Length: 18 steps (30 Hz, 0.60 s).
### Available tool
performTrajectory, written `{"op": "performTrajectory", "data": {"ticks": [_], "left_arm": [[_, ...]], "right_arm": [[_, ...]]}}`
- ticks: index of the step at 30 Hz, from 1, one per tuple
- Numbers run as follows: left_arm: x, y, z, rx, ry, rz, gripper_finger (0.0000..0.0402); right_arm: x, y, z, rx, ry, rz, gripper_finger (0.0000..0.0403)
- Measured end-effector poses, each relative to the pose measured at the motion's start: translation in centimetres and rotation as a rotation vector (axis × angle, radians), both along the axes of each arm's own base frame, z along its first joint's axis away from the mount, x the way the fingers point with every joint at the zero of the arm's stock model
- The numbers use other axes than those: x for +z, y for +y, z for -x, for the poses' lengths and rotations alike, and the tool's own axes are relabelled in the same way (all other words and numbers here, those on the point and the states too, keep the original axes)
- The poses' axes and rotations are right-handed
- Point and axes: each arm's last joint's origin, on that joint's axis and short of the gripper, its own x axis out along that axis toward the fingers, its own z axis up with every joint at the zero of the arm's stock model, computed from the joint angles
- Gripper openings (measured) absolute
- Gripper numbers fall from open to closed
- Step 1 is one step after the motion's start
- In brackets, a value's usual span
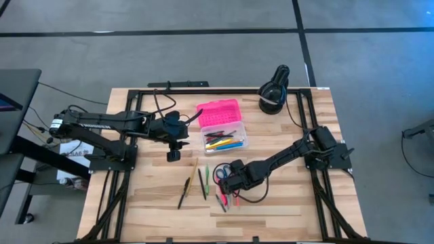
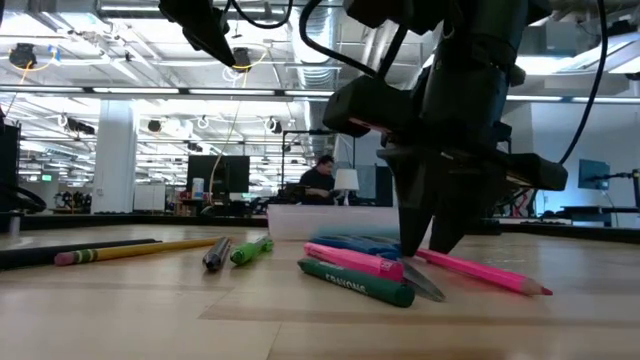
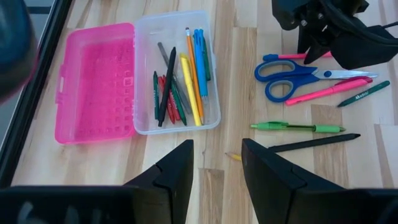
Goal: Pick & place school supplies into a supply box
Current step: Put the pink pencil into the pink supply box
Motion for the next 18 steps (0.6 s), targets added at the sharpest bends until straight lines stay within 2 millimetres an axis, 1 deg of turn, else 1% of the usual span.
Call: {"op": "performTrajectory", "data": {"ticks": [5,18], "left_arm": [[0.0,0.0,0.0,-0.001,0.0,-0.001,0.013],[0.0,0.0,0.0,-0.001,0.0,-0.001,0.013]], "right_arm": [[-0.2,-0.1,0.5,0.034,0.065,-0.004,0.0085],[-0.3,-0.2,1.4,0.118,0.171,-0.034,0.0012]]}}
